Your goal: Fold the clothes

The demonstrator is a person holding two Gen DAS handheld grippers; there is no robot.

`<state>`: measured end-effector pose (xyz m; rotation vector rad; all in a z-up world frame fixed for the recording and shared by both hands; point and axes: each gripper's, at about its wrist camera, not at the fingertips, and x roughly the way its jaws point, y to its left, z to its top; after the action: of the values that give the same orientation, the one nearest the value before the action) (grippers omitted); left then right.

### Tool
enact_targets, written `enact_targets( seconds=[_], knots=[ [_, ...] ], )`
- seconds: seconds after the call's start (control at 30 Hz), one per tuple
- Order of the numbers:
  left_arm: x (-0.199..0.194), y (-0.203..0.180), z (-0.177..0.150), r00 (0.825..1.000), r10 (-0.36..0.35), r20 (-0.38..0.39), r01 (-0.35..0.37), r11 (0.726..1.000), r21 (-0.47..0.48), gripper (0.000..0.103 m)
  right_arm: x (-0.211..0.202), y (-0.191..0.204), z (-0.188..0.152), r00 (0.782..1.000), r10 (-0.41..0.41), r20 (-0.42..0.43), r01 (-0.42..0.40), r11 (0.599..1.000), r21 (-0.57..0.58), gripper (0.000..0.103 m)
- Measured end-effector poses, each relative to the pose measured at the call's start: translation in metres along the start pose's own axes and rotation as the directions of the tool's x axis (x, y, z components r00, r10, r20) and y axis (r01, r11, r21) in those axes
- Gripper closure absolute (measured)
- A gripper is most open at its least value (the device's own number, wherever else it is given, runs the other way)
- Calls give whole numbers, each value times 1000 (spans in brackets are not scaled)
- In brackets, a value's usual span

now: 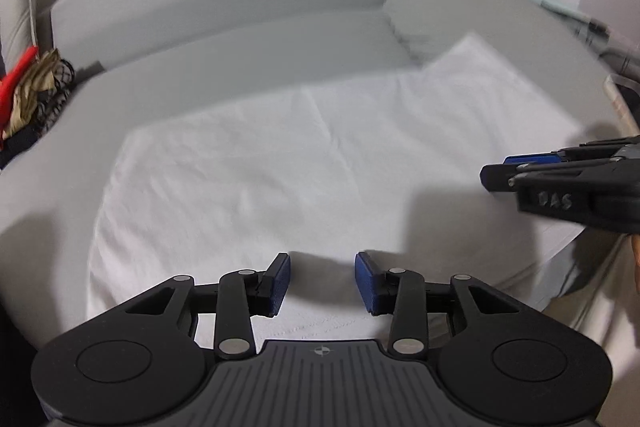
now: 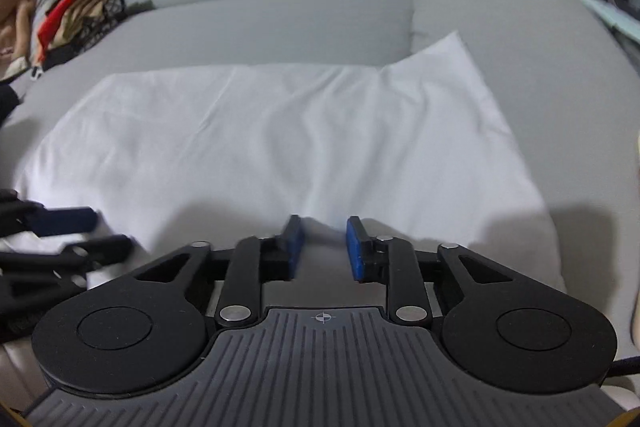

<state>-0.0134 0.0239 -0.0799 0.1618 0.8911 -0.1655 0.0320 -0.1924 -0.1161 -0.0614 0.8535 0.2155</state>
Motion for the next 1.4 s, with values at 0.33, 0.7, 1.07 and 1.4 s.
enact_targets(
  seconds=[0.33,0.7,1.07,1.4],
  knots=[
    [-6,-2,-3,989,69,-134,-82,992,-96,61,-38,-64,-42,968,150,-199,-72,933,353,59],
    [-35,-15,-8,980,118,-157,-147,971,-188,57,-43,-50,-49,931,323,-171,-256,910,325,43],
    [-44,-13,-11,992,99,-78,-109,984,-139,54,-69,-79,-72,978,202,53,-199,824,530,33],
    [-11,17,-14,999,-28,-16,23,966,-258,63,-43,-107,-78,992,51,111,-108,787,608,42]
  ],
)
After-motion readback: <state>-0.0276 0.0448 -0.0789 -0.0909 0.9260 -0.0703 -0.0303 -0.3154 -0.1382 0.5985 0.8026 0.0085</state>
